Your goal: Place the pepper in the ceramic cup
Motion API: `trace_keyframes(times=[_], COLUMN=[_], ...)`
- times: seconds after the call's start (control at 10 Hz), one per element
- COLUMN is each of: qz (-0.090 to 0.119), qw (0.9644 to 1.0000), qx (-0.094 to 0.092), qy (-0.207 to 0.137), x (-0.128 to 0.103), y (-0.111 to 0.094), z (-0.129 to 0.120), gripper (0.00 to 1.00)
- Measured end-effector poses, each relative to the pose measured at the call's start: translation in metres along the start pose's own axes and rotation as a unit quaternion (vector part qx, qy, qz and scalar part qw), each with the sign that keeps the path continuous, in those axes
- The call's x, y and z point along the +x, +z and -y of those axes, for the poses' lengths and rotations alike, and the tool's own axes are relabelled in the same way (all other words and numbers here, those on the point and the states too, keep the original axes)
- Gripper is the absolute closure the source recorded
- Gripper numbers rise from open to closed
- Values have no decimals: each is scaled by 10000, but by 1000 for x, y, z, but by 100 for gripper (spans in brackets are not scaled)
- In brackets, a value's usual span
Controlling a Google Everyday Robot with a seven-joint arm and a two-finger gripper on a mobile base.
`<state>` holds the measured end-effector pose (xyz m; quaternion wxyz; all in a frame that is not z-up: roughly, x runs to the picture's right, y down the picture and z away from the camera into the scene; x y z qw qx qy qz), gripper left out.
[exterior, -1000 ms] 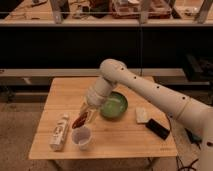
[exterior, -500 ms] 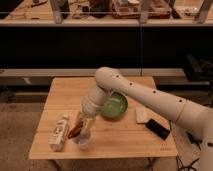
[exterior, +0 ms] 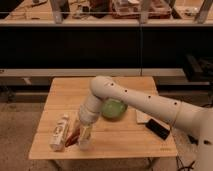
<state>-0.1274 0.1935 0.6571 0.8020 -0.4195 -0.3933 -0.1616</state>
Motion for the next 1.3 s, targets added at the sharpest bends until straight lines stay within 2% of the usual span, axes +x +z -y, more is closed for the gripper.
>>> trace_keyframes(times=[0.2,0.3,0.6,0.8,1.1,1.3], qz=[-34,-37,-24,-28,-205,-237], qw=[9999,9999,9997,9996,9981,9979], qx=[34,61,186,283,562,585], qy=[112,144,186,81,-144,-161], x=[8,11,17,17,30,35], y=[8,9,11,8,-15,-20], z=[3,5,13,19,32,33], gripper=[25,21,20,20,20,20])
